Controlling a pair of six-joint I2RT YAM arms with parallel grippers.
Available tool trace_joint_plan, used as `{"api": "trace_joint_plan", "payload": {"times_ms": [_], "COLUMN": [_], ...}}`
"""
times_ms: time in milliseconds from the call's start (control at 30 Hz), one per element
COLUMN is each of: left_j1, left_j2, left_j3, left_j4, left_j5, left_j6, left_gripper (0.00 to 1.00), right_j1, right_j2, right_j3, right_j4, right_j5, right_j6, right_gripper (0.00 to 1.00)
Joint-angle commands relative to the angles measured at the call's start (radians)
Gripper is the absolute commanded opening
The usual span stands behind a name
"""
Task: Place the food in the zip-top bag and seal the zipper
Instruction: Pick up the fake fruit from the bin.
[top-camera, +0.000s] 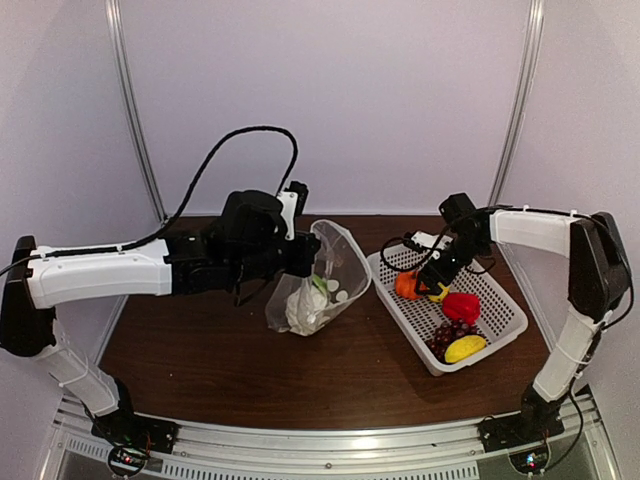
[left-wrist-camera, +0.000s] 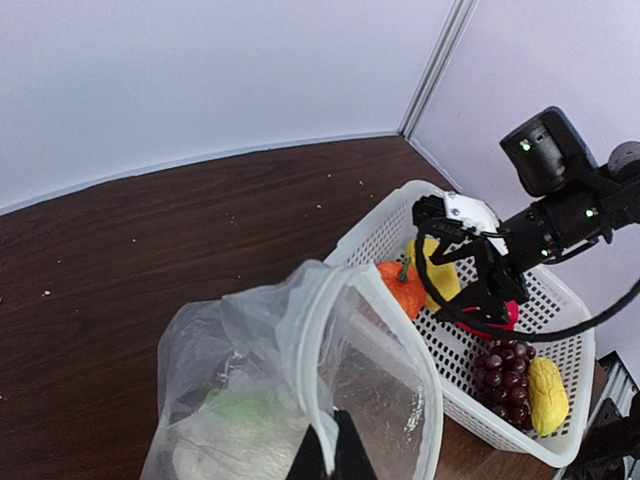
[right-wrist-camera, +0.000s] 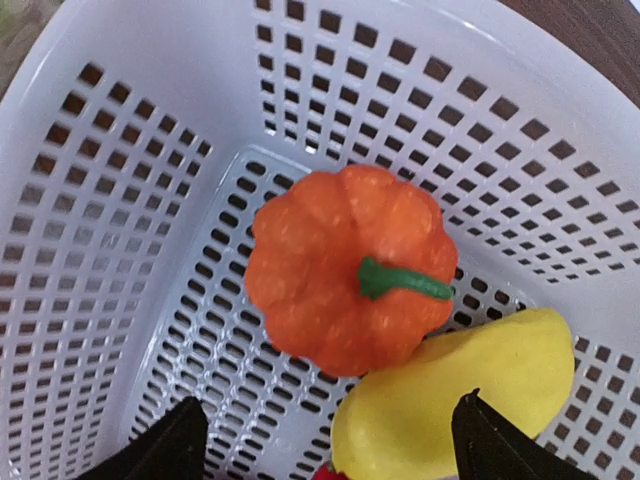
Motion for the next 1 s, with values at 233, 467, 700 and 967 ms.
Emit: {"api": "trace_joint_plan", "payload": {"times_ms": [233,467,700,967], "left_j1": [0.003,0.002,0.001,0.001], "left_j2": [-0.045,-0.034,-0.022,0.005], "left_j3": [-0.028,-0.023,-0.020,0.001], "left_j4": [0.026,0.037,0.050,0.059], "left_j5": [0.011,0.018,0.032,0.040], "left_j6": [-0.001,0.000,-0.007,-0.018], "left_gripper": [0.00,0.00,0.00,0.00], "right_j1": [-0.001,0.002,-0.004,-0.005], "right_j2": [0.228,0.236,0.121,-0.237], "right_j3": [0.162,0.132,0.095,0.038], "right_j4": [0.124,0.139,0.116,0.010], "right_j5": [-0.070,-0.063,-0.037,-0.113], "right_j6": [0.122,0.144,0.140,0.114], "right_gripper": [1.00,0.87,0.60,0.57]}}
